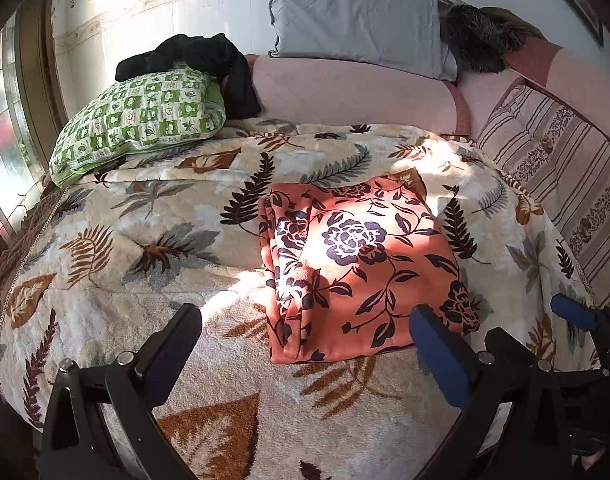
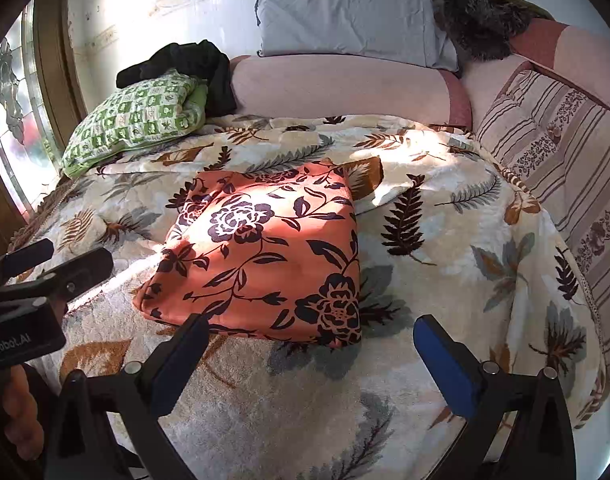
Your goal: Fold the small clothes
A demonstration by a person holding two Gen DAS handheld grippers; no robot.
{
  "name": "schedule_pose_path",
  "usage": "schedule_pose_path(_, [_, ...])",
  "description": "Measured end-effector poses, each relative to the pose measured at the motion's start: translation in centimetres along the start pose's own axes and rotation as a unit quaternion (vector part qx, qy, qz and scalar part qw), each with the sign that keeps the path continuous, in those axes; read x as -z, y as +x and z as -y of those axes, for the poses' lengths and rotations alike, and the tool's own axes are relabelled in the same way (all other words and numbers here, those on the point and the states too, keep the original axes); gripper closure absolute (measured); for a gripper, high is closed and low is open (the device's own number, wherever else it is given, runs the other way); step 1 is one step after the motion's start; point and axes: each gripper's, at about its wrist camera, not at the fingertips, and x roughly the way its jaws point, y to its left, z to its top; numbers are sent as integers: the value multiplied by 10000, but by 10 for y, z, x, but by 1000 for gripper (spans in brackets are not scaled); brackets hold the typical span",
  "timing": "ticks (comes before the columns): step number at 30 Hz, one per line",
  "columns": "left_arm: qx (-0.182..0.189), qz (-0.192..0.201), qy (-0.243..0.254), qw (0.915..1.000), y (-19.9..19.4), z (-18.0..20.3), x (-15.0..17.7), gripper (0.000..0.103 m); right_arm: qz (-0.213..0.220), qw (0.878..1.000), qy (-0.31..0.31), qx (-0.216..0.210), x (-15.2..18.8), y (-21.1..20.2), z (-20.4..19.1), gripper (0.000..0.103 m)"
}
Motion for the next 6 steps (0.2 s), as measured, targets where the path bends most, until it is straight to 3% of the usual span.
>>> schedule_pose_path(6, [120, 55, -32, 9999, 4, -1, -4, 0, -17, 10000, -15, 23, -5, 5, 1, 0])
